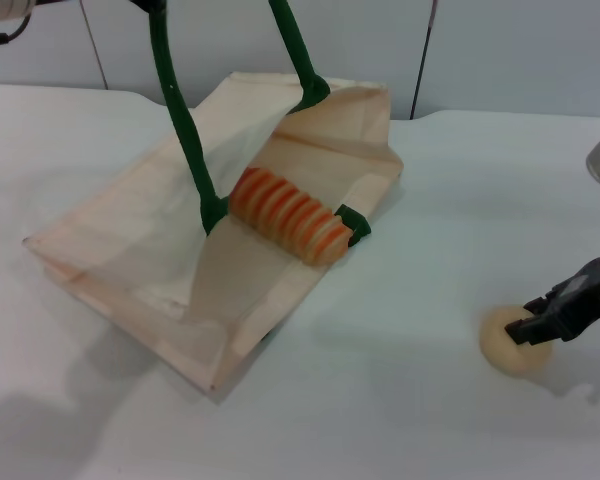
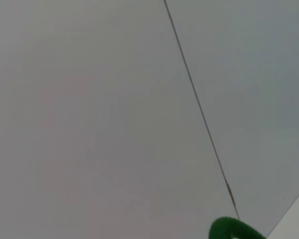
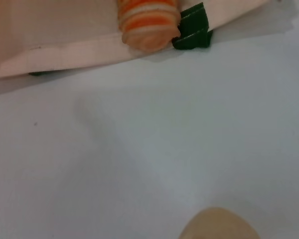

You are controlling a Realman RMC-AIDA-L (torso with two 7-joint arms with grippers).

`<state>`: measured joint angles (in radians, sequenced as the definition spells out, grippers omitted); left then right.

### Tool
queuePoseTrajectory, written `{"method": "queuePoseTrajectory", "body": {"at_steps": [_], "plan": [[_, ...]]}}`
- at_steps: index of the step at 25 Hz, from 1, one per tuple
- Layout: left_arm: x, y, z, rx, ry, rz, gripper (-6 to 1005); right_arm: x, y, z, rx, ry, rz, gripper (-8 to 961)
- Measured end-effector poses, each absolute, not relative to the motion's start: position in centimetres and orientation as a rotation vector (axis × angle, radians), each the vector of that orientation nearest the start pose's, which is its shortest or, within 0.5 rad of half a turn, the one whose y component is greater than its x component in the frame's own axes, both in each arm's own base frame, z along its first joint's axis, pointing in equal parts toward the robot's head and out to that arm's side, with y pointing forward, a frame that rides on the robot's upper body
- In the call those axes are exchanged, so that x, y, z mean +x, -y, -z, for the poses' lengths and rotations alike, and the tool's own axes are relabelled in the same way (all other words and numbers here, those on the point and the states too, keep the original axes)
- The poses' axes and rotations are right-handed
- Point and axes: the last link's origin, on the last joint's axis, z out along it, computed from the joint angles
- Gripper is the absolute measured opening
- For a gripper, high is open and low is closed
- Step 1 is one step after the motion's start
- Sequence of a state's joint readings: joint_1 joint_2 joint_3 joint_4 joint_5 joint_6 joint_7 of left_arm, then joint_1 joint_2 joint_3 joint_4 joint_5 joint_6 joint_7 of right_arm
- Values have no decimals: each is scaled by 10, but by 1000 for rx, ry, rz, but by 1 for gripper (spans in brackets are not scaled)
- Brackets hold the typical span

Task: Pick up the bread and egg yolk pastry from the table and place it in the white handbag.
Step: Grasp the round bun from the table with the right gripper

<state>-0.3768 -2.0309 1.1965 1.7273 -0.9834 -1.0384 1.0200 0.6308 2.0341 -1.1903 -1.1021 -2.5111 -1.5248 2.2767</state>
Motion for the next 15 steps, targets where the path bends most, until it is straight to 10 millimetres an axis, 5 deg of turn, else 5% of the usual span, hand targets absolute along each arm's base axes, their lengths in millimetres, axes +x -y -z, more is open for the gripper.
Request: {"method": "queuePoseTrajectory", "body": {"at_steps": [15], "plan": [[-124,-381,-125,-2203,202,308,184,214,-369,-18,-2694,-884,384,309]]}}
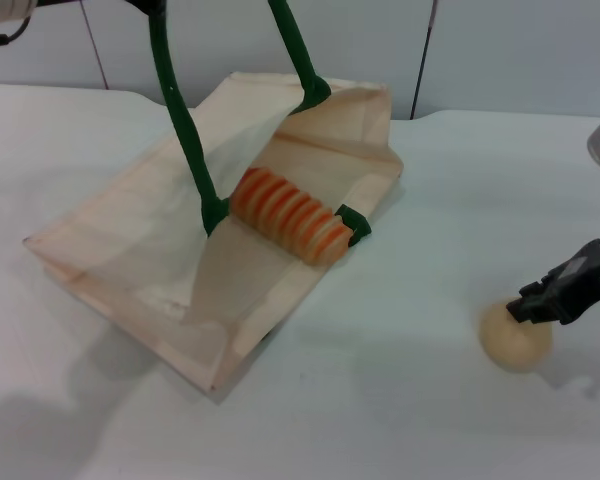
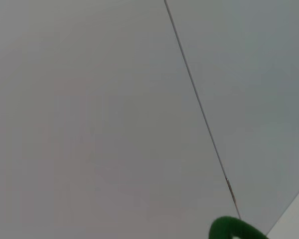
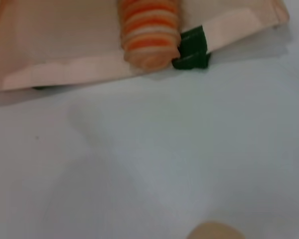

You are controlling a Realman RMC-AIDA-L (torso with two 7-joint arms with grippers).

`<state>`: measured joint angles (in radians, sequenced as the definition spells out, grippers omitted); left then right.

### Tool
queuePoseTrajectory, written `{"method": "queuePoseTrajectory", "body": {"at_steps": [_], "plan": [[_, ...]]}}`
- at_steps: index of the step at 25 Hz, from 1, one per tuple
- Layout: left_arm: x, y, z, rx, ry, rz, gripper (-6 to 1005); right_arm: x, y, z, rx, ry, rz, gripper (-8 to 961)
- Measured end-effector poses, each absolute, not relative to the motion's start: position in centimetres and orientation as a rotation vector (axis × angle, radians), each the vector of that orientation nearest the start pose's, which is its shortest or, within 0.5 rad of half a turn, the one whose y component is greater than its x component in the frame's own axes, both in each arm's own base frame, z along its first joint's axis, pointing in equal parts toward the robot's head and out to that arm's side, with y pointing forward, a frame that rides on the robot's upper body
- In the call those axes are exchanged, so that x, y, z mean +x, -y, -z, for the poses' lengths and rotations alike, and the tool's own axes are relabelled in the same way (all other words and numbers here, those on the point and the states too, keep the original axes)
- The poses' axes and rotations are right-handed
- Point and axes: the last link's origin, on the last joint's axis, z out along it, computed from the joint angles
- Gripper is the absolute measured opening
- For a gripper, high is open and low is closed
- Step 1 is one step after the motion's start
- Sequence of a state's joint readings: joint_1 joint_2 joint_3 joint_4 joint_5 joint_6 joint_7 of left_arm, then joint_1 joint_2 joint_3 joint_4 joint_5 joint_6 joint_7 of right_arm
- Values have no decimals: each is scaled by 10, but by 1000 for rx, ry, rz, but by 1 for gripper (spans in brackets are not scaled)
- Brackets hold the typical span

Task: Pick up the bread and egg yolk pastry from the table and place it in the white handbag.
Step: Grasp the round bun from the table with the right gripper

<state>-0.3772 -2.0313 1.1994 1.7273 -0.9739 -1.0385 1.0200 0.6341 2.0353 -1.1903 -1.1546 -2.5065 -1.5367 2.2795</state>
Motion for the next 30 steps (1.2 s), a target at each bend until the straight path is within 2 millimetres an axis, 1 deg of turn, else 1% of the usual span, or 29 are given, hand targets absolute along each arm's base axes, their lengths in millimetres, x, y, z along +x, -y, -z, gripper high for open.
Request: {"method": "queuePoseTrajectory", "body": {"at_steps": [7,13,17,23,25,30], "plan": [[-125,-380,-124,-2205,203,308,184,204,-369,-20,-2710,-853,338,184],[-124,-380,-121,-2213,203,306,185,207,-366,-16,-2734,-849,383,72],[-124,-381,-121,-2213,203,306,186,206,-367,-18,-2730,-847,384,6],[-124,-381,-122,-2210,203,306,186,207,-368,-22,-2713,-865,390,130],[-124,-381,-122,-2208,202,307,187,207,-368,-24,-2704,-873,399,337],[-124,-381,-124,-2204,201,308,187,211,-369,-26,-2679,-901,464,511]]}}
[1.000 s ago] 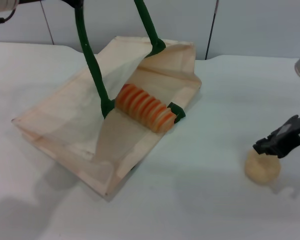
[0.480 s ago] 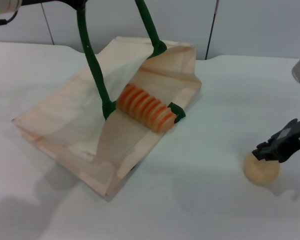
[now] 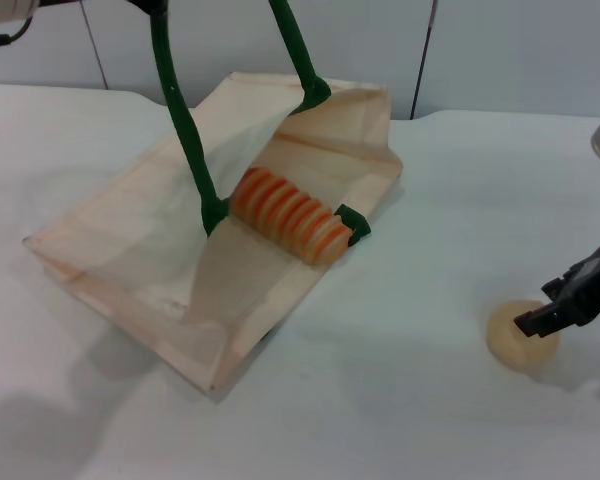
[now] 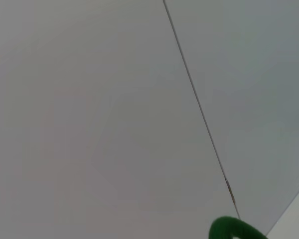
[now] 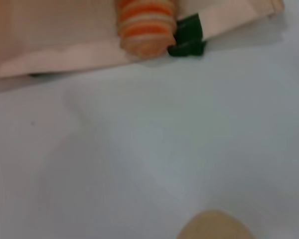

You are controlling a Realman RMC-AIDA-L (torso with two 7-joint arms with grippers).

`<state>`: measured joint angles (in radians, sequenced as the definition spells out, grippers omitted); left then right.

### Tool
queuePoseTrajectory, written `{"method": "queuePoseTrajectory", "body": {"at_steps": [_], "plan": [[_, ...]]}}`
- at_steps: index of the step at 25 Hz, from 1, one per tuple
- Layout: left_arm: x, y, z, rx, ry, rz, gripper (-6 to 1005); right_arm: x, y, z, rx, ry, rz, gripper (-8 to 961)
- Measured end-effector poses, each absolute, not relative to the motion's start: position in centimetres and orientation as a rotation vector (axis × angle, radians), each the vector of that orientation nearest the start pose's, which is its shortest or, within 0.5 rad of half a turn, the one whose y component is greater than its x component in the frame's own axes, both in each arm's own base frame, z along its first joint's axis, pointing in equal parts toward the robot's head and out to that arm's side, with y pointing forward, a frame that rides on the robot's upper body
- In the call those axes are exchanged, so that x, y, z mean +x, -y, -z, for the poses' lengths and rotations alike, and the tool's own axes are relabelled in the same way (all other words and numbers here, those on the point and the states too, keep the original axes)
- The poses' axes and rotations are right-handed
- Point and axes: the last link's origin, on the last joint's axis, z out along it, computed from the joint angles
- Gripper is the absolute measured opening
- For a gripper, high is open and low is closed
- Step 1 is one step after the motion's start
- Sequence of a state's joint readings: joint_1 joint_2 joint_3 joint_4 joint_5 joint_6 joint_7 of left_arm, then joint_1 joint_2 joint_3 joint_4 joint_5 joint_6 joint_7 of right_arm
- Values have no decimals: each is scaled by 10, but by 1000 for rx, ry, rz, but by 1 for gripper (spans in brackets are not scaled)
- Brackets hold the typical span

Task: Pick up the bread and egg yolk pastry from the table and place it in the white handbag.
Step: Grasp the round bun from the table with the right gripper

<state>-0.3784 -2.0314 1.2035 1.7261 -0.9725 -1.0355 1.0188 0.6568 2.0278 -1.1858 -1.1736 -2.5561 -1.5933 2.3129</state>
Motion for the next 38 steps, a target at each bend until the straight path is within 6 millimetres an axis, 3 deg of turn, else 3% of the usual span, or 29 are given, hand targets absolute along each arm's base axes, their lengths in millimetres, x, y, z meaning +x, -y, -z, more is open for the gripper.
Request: {"method": "queuePoseTrajectory", "body": {"at_steps": [12,21,38], "plan": [[-123,-381,-125,-2197,198,311,189,208,-371,-23,-2685,-920,540,759],[-123,-382,-123,-2198,200,312,190,213,-373,-11,-2708,-944,546,765],[-127,-383,-122,-2196,210,285,192,213,-376,-15,-2686,-947,547,762]]}}
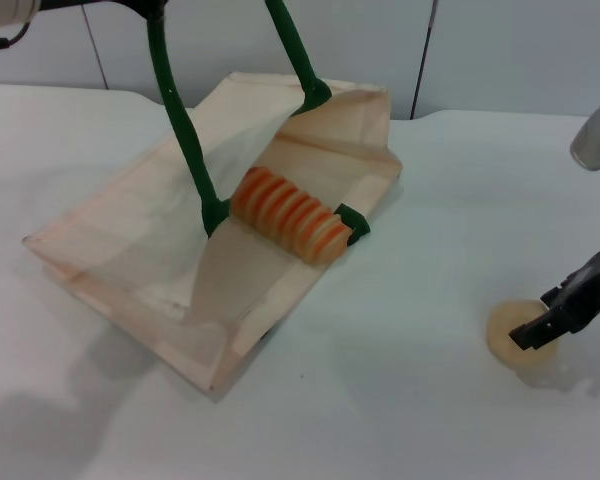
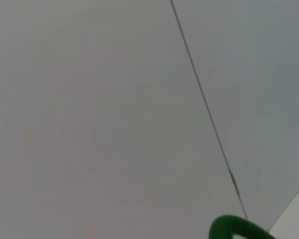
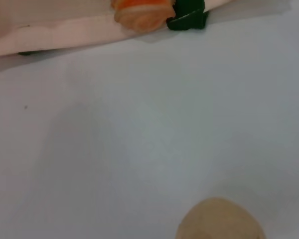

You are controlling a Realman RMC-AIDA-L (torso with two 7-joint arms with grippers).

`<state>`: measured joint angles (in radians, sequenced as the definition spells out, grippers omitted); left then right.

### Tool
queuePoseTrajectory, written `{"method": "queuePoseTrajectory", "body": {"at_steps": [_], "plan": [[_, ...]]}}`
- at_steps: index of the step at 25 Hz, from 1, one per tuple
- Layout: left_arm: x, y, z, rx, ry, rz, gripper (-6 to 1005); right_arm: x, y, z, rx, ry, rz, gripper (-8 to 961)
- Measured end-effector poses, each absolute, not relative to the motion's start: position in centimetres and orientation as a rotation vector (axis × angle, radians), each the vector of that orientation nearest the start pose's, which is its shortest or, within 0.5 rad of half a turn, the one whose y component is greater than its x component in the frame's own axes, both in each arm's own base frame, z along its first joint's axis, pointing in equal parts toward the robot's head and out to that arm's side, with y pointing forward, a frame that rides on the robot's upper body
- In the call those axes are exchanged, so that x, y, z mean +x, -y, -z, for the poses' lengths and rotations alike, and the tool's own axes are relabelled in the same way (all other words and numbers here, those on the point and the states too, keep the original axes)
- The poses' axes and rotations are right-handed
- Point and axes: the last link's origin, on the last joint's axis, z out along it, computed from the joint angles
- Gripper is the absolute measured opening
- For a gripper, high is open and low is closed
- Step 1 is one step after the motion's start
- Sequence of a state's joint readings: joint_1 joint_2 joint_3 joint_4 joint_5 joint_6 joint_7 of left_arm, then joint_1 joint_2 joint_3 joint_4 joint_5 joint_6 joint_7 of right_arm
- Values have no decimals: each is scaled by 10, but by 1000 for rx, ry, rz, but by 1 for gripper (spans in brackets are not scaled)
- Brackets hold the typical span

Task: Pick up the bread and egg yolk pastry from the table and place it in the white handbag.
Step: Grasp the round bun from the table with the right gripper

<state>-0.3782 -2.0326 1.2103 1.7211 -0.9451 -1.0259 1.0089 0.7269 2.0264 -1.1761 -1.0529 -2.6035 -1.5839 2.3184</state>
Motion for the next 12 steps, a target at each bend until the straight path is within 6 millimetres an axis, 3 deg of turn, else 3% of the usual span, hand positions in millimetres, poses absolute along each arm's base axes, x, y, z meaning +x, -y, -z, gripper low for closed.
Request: {"method": "queuePoseTrajectory", "body": {"at_steps": [12], "plan": [[-126,-383,-123,-2194,210,289,193,223,-380,-21,-2639,-973,554,759]]}}
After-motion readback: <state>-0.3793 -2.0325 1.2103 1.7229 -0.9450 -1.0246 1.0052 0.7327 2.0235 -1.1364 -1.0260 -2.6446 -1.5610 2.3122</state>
